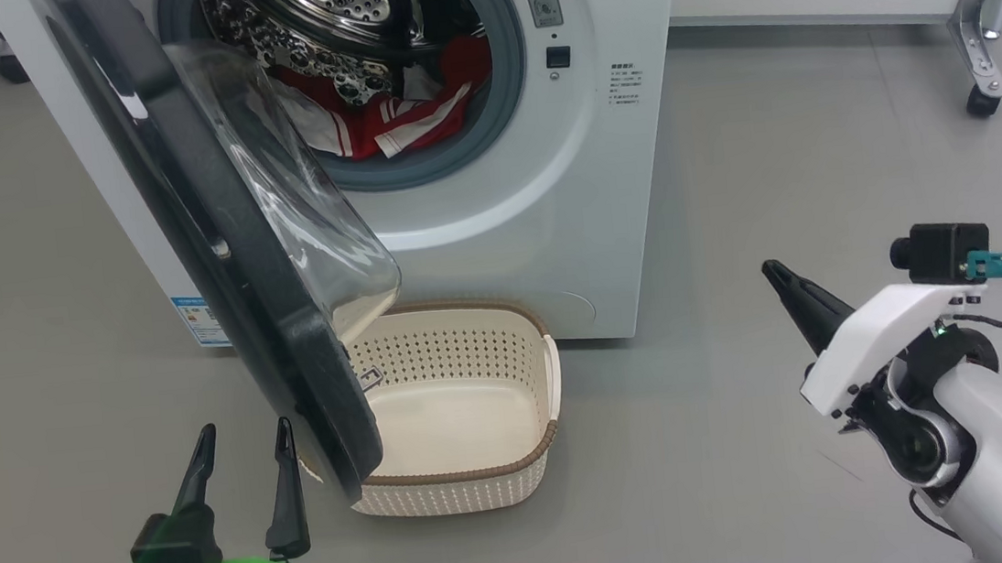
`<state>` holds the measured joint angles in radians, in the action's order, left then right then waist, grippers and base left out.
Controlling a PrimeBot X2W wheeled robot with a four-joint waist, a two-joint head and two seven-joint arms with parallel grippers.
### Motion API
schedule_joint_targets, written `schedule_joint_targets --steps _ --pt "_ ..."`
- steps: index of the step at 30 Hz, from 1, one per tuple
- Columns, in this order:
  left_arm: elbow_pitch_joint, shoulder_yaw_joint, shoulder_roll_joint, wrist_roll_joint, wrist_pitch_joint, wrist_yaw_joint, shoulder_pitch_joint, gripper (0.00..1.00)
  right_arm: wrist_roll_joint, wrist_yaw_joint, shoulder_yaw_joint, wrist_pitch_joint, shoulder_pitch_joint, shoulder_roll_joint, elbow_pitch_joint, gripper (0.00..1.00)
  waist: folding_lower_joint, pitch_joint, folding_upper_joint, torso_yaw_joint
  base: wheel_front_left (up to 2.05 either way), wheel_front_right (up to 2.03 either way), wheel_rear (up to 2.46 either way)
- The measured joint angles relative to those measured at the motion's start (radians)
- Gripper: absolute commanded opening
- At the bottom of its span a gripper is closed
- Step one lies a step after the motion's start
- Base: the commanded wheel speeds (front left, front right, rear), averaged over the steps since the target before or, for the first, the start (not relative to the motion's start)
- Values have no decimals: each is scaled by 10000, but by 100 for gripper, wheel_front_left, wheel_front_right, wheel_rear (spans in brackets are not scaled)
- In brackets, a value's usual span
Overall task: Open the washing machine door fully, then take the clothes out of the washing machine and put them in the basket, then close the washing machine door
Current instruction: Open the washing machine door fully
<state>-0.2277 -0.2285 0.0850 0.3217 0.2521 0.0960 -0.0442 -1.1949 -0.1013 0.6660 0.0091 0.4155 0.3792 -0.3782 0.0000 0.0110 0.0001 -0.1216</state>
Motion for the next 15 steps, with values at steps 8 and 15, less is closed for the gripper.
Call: schedule_joint_targets --steps 8,15 --pt "105 188 2 -65 0 -42 201 100 1576 635 245 -1655 -659 405 146 0 0 -30 0 332 0 0 0" --pt "127 316 -6 -69 0 -128 278 100 2157 1323 169 -2583 -1282 387 288 0 0 -68 0 442 0 0 0"
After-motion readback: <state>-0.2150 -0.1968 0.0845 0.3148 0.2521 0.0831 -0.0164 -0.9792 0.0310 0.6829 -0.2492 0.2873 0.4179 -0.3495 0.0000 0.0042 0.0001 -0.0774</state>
